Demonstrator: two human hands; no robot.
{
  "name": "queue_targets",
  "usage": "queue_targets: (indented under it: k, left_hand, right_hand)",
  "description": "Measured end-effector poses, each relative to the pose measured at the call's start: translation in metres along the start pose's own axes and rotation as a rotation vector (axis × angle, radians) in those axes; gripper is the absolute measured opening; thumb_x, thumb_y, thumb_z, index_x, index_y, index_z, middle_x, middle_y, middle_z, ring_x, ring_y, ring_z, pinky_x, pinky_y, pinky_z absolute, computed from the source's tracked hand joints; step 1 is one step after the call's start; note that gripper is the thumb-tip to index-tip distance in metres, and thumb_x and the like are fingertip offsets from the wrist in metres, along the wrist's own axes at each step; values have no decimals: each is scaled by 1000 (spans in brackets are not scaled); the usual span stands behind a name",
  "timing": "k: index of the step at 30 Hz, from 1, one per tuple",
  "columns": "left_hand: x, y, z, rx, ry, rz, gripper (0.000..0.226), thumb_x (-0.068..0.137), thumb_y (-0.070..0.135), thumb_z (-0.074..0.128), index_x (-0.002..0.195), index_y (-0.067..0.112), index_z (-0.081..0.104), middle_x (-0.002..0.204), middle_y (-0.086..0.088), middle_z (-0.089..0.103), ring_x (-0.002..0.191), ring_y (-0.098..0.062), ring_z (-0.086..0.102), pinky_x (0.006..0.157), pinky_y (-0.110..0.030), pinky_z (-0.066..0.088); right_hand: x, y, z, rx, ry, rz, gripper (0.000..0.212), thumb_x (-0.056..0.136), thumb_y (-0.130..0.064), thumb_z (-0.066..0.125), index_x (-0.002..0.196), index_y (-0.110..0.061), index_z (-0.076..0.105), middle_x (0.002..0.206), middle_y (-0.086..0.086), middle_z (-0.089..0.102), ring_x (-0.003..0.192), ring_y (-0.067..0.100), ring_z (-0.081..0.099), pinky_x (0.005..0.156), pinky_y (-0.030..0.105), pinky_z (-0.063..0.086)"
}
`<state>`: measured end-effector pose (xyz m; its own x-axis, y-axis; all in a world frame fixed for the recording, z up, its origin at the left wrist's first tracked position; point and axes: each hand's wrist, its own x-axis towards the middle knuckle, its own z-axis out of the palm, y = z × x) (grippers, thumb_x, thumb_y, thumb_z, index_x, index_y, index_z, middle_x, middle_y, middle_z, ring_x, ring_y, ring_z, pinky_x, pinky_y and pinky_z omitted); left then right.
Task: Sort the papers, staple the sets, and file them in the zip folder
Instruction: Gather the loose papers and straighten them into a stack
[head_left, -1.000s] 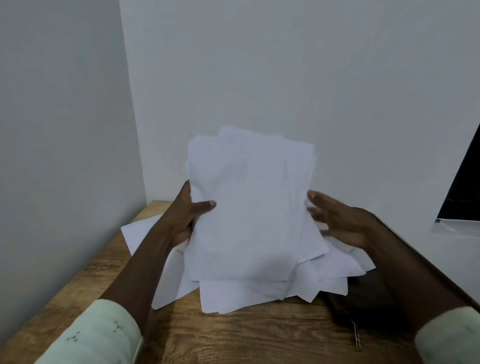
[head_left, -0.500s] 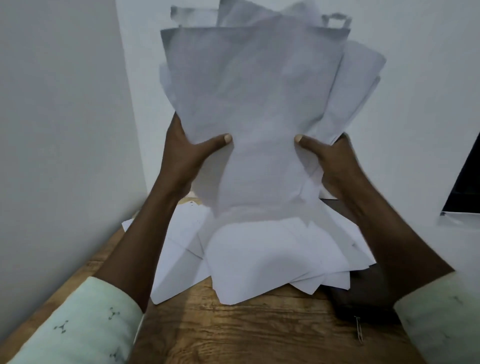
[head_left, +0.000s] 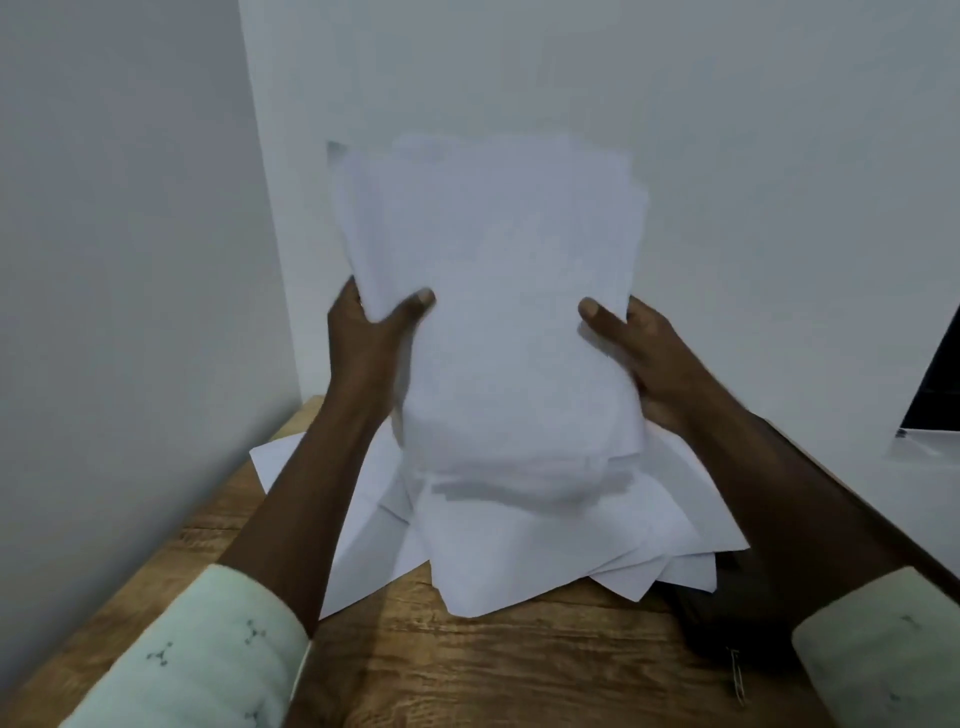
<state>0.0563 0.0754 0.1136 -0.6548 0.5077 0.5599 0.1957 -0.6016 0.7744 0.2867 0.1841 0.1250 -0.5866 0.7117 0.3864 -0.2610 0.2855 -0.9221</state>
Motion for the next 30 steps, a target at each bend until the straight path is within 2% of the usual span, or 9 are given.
queue_targets:
  k: [3, 7, 9, 12, 15, 17, 21, 25, 30]
  left_hand:
    - [11, 2, 8, -89, 46, -19, 63, 76, 31, 85, 128, 14, 54, 120, -2, 69, 107, -19, 70, 90, -40, 57]
    - [-7, -25, -15, 193, -369, -330, 86, 62, 37, 90, 137, 28, 49, 125, 4, 68, 113, -20, 66, 79, -38, 60]
    - [-18, -38, -25, 244, -451, -420, 83, 61, 28, 88, 135, 28, 51, 122, 6, 70, 113, -20, 67, 79, -36, 60]
    - [-18, -37, -18, 74, -377, -347, 74, 63, 7, 83, 131, 17, 55, 120, -2, 71, 112, -23, 67, 88, -37, 58]
    - [-2, -12, -7, -57, -260, -236, 63, 76, -9, 73, 132, 14, 55, 114, -4, 72, 103, -21, 70, 77, -31, 58]
    - [11, 6, -5, -88, -259, -157, 57, 82, -14, 64, 132, 14, 55, 114, -4, 72, 100, -19, 70, 76, -32, 57]
    - [19, 14, -6, -89, -300, -110, 64, 77, -4, 72, 135, 16, 53, 126, -7, 67, 115, -27, 65, 94, -42, 52]
    - [-5, -14, -15, -64, -282, -179, 71, 69, 2, 83, 133, 9, 54, 125, -8, 68, 115, -27, 65, 90, -40, 55]
    - [-33, -52, -27, 62, -311, -318, 78, 49, 25, 92, 122, 14, 64, 116, -2, 73, 110, -23, 68, 94, -42, 55]
  right_hand:
    - [4, 1, 1, -136, -97, 67, 28, 87, -16, 70, 115, -14, 65, 109, 5, 74, 98, 19, 72, 84, 34, 57]
    - [-2, 45, -5, -163, 171, 71, 22, 88, -6, 69, 101, -23, 68, 101, 2, 75, 96, 20, 72, 82, 33, 58]
    - [-7, 60, -3, -43, 163, 137, 26, 89, -1, 66, 107, -20, 66, 105, 5, 74, 101, 26, 70, 89, 40, 56]
    - [-8, 66, 1, 41, 133, 179, 33, 88, 7, 61, 111, -17, 64, 105, 8, 74, 102, 31, 68, 92, 44, 54]
    - [-3, 45, 1, 126, 138, 82, 35, 89, 10, 58, 109, -18, 63, 99, 2, 75, 95, 24, 71, 87, 39, 58]
    - [1, 25, -2, 151, 112, 17, 35, 89, 9, 57, 115, -15, 61, 105, 4, 74, 98, 23, 70, 88, 38, 57]
    - [2, 8, -6, 113, -32, 31, 48, 83, -2, 68, 130, -8, 58, 124, 12, 67, 112, 28, 66, 94, 39, 54]
    - [-1, 29, -7, 38, -29, 119, 52, 70, -13, 79, 120, -14, 65, 116, 4, 72, 112, 26, 67, 91, 35, 55]
    - [-3, 59, -7, -60, -33, 124, 62, 70, -19, 84, 127, -13, 61, 119, 3, 71, 110, 23, 68, 94, 39, 52]
